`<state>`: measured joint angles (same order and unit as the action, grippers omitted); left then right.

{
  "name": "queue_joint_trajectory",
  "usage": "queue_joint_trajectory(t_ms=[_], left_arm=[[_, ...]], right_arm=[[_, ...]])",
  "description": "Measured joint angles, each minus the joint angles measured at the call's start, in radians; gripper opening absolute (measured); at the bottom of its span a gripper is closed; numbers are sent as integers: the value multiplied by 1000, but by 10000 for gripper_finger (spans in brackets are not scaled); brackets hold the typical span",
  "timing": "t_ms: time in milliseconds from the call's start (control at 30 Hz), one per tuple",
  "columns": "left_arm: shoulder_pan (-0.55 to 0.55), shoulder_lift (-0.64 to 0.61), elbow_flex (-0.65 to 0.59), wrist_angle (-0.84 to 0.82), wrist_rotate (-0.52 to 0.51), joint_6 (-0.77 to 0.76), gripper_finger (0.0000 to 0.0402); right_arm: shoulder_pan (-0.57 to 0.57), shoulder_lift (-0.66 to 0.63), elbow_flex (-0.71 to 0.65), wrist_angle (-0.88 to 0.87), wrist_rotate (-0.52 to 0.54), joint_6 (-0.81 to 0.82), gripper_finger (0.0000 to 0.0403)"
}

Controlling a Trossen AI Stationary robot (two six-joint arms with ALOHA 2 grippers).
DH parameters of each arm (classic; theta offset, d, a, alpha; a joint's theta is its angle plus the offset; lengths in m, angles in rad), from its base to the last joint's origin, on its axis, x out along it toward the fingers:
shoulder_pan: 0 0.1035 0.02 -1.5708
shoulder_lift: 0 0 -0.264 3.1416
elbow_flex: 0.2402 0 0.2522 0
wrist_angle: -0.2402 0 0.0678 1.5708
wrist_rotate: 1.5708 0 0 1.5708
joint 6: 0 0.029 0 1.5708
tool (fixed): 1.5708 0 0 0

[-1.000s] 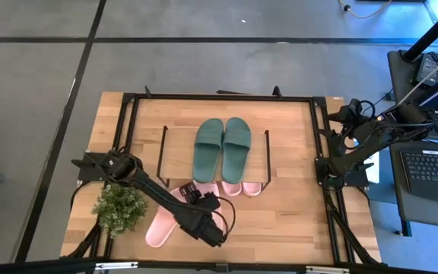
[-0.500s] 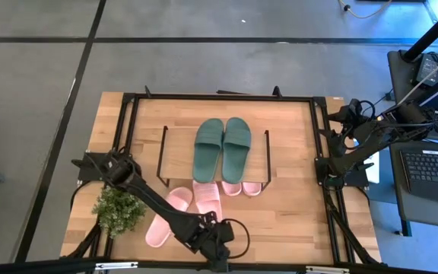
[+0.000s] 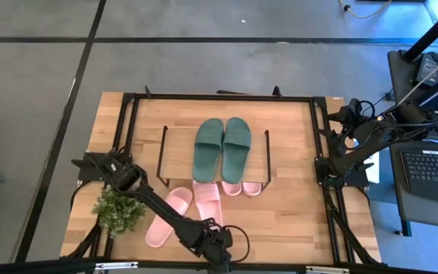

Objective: Pick and place slides into the shelf
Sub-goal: Put the pink slide under the shelf

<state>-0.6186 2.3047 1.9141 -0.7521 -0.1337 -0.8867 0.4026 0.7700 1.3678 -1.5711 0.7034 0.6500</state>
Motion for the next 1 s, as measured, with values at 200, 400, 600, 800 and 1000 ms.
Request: queue_joint_trajectory(t_ms=[200, 400, 600, 800, 1000], left_arm=[[0, 0, -1, -130, 29, -52, 177], [7, 0, -30, -145, -2, -49, 176], [36, 0, -77, -186, -5, -46, 176], [70, -8, -116, -184, 11, 31, 176], [101, -7, -117, -198, 16, 83, 176]], right_arm=[[0, 0, 0, 0, 0, 1, 253], [0, 0, 0, 0, 0, 2, 253], [0, 0, 0, 0, 0, 2, 253], [0, 0, 0, 0, 0, 2, 253], [0, 0, 0, 0, 0, 1, 253]])
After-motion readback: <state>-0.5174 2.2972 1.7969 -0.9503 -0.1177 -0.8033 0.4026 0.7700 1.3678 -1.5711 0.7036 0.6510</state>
